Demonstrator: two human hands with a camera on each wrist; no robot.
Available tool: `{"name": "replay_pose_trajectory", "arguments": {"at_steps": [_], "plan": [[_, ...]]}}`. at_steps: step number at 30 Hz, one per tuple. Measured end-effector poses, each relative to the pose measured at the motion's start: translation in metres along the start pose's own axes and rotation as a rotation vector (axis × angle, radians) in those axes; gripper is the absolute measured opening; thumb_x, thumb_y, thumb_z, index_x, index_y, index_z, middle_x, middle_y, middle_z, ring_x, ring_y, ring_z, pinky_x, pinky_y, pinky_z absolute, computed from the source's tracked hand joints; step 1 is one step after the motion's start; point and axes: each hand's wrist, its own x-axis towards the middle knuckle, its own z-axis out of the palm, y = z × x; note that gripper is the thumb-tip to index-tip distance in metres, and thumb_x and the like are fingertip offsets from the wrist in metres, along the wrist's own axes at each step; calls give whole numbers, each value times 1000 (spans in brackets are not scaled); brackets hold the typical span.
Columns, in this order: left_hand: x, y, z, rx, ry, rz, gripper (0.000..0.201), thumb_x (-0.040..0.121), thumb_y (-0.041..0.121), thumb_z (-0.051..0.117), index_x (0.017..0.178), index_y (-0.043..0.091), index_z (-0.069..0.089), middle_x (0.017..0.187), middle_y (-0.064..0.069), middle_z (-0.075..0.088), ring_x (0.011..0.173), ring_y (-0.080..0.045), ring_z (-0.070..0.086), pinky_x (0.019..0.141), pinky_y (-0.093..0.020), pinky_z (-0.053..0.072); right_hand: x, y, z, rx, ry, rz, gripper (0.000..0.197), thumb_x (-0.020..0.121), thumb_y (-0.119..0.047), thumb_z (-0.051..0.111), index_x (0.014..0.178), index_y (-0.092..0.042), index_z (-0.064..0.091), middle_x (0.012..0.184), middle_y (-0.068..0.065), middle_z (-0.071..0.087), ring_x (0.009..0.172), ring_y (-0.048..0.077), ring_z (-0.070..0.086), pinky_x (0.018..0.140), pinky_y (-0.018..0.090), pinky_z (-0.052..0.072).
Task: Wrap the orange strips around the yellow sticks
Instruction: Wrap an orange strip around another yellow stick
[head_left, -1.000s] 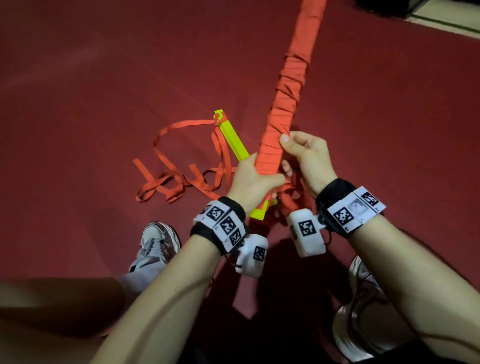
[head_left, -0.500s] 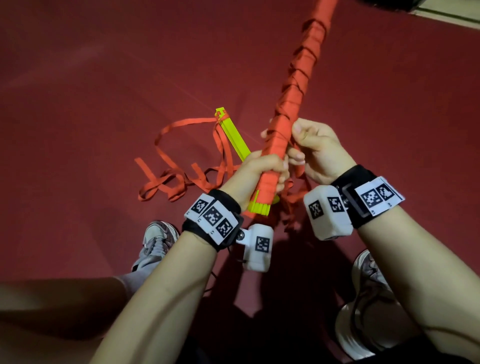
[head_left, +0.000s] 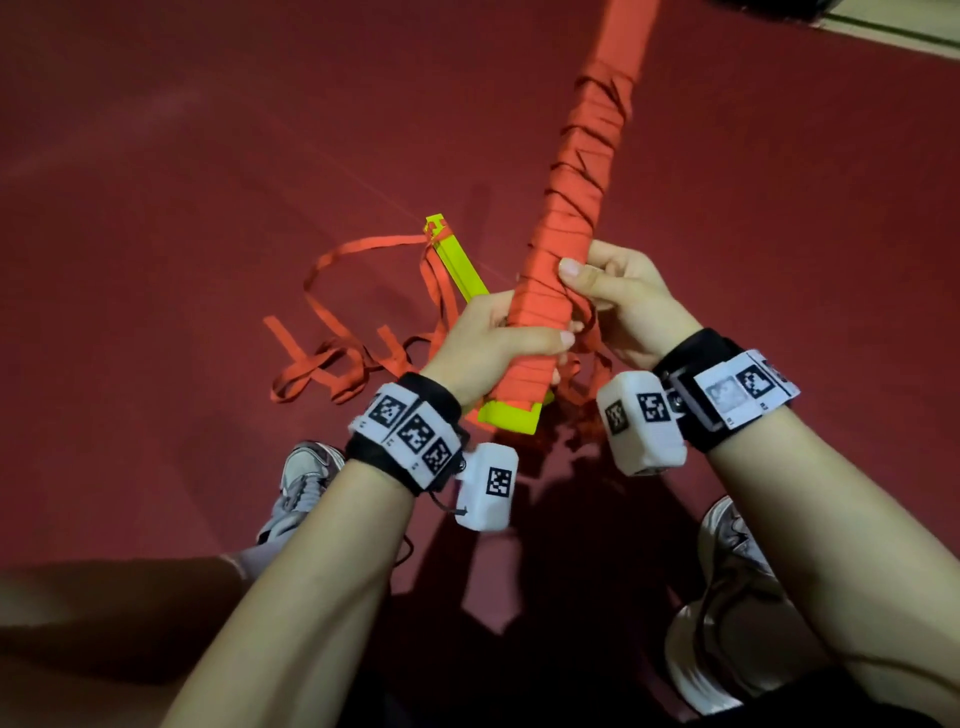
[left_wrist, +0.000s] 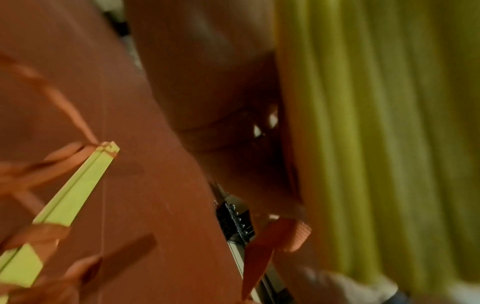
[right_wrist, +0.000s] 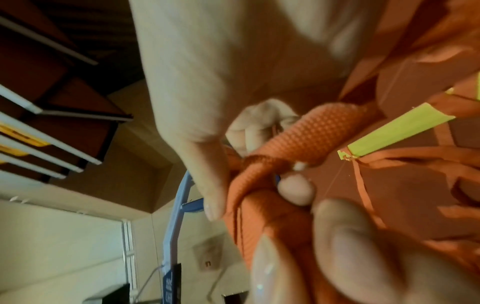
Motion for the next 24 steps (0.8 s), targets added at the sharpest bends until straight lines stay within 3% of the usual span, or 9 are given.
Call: {"name": "replay_pose_trajectory", "arguments": {"at_steps": [5, 7, 10, 13, 15, 18, 20, 22, 24], "plan": [[4, 1, -2, 107, 4, -61, 23, 86, 8, 75, 104, -3, 66, 78, -7, 70, 64, -16, 67, 63, -30, 57, 3, 1, 5, -15, 67, -34, 19, 89, -4, 67, 102, 8, 63, 77, 16, 69, 59, 19, 66, 57, 30, 57], [13, -2, -4, 240, 80, -65, 45, 74, 30, 84, 105, 2, 68, 87, -6, 76, 75, -20, 72, 76, -39, 61, 6, 10, 7, -41, 155, -38, 34, 88, -6, 72, 107, 18, 59, 90, 23, 69, 76, 27, 67, 70, 34, 58], [16, -5, -2, 364, 206, -47, 66, 56, 63, 78, 97, 13, 69, 81, -2, 76, 74, -22, 73, 80, -48, 61, 7, 21, 10, -97, 238, -50, 53, 78, -18, 80, 97, 20, 49, 86, 27, 53, 77, 34, 56, 61, 35, 55], [18, -11, -5, 543, 308, 55, 73, 57, 75, 68, 98, 15, 67, 83, 1, 75, 81, -22, 71, 79, -47, 57, 6, 20, 14, -124, 285, -75, 32, 79, -13, 78, 91, 1, 52, 77, 16, 45, 67, 23, 55, 57, 30, 54], [19, -15, -8, 675, 372, 106, 73, 61, 78, 61, 102, 18, 67, 88, 1, 74, 88, -24, 70, 80, -45, 56, 4, 12, 15, -176, 265, -70, 46, 77, -23, 81, 94, 11, 55, 69, 17, 47, 56, 17, 55, 53, 29, 50], [16, -14, -13, 792, 472, 101, 55, 64, 74, 57, 89, 24, 63, 75, 5, 69, 80, -26, 65, 71, -41, 54, 5, -6, 10, -817, 255, -81, 47, 79, -53, 76, 76, -8, 65, 67, 11, 65, 60, 18, 59, 62, 34, 49], [14, -15, -20, 889, 475, 63, 50, 67, 71, 59, 85, 25, 62, 71, 4, 66, 79, -29, 62, 70, -39, 50, 1, -23, 7, -1236, 368, -282, 39, 82, -55, 67, 69, -19, 62, 71, 2, 65, 71, 24, 61, 69, 38, 49], [11, -18, -25, 979, 437, 37, 45, 69, 67, 64, 82, 24, 62, 68, 4, 64, 78, -31, 61, 67, -37, 46, -2, -40, 11, -1345, 388, -611, 18, 76, -36, 68, 83, -20, 64, 94, 5, 62, 92, 30, 59, 78, 40, 47], [9, -20, -28, 1086, 380, 24, 44, 70, 65, 67, 82, 23, 61, 69, 4, 63, 81, -33, 62, 66, -35, 39, 0, -42, 14, -1470, 110, -616, 51, 66, -24, 64, 117, -21, 63, 131, 11, 53, 124, 36, 47, 102, 54, 42]]}}
